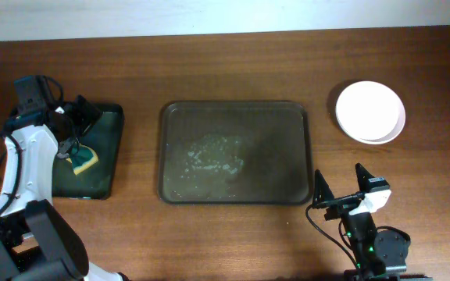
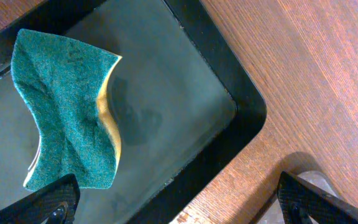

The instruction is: Clean dirty plates on tray and stack at the side

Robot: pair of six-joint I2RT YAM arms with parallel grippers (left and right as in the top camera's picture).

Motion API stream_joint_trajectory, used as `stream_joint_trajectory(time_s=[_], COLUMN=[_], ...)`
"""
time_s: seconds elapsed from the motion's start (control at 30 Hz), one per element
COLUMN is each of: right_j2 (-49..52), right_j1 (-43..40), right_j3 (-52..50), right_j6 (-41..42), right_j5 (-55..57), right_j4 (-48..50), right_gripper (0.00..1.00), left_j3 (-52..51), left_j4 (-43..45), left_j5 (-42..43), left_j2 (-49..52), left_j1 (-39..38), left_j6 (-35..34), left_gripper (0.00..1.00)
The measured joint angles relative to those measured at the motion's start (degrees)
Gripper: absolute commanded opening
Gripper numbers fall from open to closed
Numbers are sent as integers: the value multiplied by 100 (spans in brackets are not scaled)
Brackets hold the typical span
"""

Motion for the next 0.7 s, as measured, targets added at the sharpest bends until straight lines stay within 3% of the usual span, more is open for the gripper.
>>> stream_joint_trajectory(time_s=[0.7], right_j2=[0], right_j1=[0], right_j3=[-9], right_j6=[-330], right_j5=[214], right_j4=[-264], right_gripper=[98], left_j3=[0], left_j4=[0], left_j5=[0], left_j2=[0], left_j1=[0], left_j6=[0], left_gripper=[99])
